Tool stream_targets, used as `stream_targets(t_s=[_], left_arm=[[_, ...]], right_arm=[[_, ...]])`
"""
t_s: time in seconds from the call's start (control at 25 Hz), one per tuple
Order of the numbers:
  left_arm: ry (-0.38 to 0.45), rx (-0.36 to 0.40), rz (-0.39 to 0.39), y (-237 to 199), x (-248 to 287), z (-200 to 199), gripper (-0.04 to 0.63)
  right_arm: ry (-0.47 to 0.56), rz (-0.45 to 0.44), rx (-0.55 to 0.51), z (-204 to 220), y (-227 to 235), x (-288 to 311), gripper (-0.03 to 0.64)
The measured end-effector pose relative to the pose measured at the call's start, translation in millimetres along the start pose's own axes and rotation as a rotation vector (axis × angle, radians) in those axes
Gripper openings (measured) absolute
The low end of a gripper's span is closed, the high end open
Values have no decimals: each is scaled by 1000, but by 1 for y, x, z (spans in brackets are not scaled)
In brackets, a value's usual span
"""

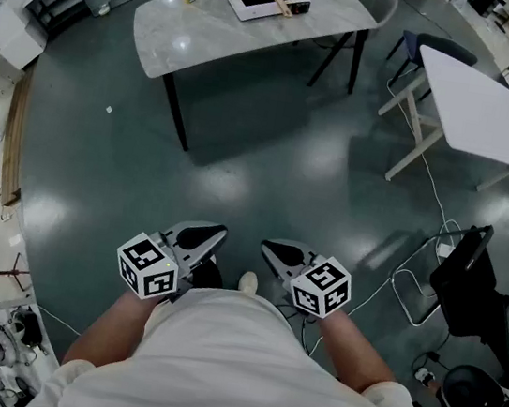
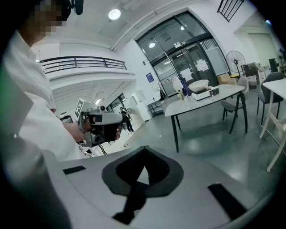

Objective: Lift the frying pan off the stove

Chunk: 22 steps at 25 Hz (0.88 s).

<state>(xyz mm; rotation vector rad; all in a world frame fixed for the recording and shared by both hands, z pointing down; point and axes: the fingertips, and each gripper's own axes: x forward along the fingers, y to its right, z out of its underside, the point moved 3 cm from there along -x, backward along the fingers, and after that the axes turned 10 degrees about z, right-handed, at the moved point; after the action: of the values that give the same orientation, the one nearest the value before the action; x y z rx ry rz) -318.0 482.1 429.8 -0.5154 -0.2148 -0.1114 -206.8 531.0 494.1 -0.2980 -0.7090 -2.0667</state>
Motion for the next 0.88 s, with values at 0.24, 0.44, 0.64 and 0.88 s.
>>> stream_targets(t_s=[0.24,0.44,0.64,0.88], left_arm=[[12,-16,12,-29,27,-17,20],[18,-41,38,-81,56,-35,20],[51,-94,37,-152,91,-80,20],[77,-81,86,-227,123,-146,21]], right_arm=[[5,50,9,-19,48,4,3],[-2,102,9,-46,92,26,3],[8,147,90,-89,144,42,8],[18,182,125,-154,208,76,35]])
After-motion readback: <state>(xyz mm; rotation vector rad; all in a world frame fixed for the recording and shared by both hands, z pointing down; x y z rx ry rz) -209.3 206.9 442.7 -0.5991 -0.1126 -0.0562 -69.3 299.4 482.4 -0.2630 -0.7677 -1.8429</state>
